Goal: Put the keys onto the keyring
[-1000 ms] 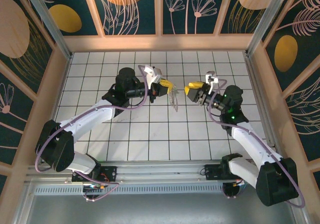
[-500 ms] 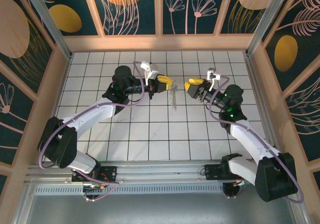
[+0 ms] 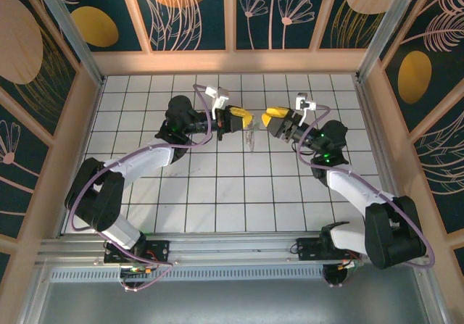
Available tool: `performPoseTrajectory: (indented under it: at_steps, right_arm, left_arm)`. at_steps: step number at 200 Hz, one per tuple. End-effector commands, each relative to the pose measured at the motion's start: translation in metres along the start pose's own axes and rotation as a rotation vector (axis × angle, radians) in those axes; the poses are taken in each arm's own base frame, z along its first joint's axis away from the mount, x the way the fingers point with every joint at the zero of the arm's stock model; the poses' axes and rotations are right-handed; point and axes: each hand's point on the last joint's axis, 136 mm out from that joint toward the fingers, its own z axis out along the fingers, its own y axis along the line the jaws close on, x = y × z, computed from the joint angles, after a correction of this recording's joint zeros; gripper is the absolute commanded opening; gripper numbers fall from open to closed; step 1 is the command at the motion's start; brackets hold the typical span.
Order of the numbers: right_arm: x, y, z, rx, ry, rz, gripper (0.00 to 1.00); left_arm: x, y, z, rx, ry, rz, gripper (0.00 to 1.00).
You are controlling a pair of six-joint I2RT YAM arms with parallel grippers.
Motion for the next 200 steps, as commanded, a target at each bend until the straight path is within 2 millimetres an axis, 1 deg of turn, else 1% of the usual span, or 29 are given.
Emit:
performPoseTrajectory:
  at_steps: [1,30,58,87,111,139,165,200]
  right_arm:
    - [-0.01,0.024,0.007,-0.095,-0.019,-0.052,0.46]
    - [-0.002,0.028,0.008,-0.106,-0.014,-0.046,0.45]
    - [0.001,0.03,0.008,-0.111,-0.014,-0.042,0.45]
    - [0.003,0.029,0.011,-0.108,-0.008,-0.036,0.41]
    - [0.005,0.026,0.014,-0.113,0.0,-0.027,0.34]
    - [0.006,0.027,0.016,-0.127,0.005,-0.025,0.22]
    - [0.006,0.029,0.019,-0.138,0.01,-0.025,0.18]
    - [0.006,0.03,0.021,-0.151,0.02,-0.028,0.06]
  left_arm:
    - [-0.02,-0.009,-0.002,0.044,-0.054,0.035,0.0]
    - [-0.02,-0.007,-0.001,0.044,-0.056,0.026,0.0]
    - [-0.02,-0.006,0.0,0.045,-0.055,0.022,0.0]
    - [-0.02,-0.005,0.001,0.049,-0.054,0.015,0.0]
    - [-0.021,-0.005,0.002,0.05,-0.056,0.016,0.0]
    - [-0.021,-0.004,0.002,0.049,-0.055,0.013,0.0]
    - [-0.02,-0.004,0.003,0.05,-0.051,0.01,0.0]
    - [-0.018,-0.001,0.004,0.05,-0.044,0.0,0.0]
